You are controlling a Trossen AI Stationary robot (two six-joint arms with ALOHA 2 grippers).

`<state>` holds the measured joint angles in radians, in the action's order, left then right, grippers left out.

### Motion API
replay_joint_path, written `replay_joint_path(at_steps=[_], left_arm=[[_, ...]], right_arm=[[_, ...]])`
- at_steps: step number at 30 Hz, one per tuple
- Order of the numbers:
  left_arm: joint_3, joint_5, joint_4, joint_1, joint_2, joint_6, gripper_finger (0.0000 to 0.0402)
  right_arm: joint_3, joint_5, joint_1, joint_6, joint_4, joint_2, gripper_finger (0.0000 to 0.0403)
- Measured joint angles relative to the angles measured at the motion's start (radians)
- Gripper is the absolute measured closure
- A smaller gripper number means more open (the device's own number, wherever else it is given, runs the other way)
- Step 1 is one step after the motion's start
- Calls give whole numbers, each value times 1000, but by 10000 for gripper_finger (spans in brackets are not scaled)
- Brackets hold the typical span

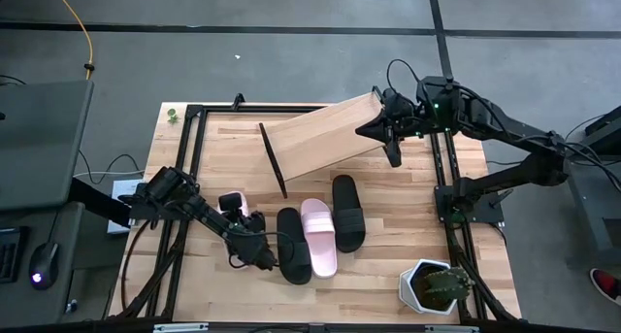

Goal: Pick and place slides into the shelf
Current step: Put the left pink slide on the shelf

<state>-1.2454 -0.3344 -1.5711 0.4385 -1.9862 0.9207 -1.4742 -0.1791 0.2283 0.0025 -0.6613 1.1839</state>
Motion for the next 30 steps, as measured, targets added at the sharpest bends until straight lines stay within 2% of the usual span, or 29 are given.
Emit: replay_joint_path(at_steps=[20, 30], left_arm=[[-125, -102, 0, -1, 0, -41, 396], [-207, -118, -1, -29, 2, -64, 399]], right_arm=[[0, 0, 0, 0, 0, 0, 402], [0, 1, 0, 0, -2, 0, 402]])
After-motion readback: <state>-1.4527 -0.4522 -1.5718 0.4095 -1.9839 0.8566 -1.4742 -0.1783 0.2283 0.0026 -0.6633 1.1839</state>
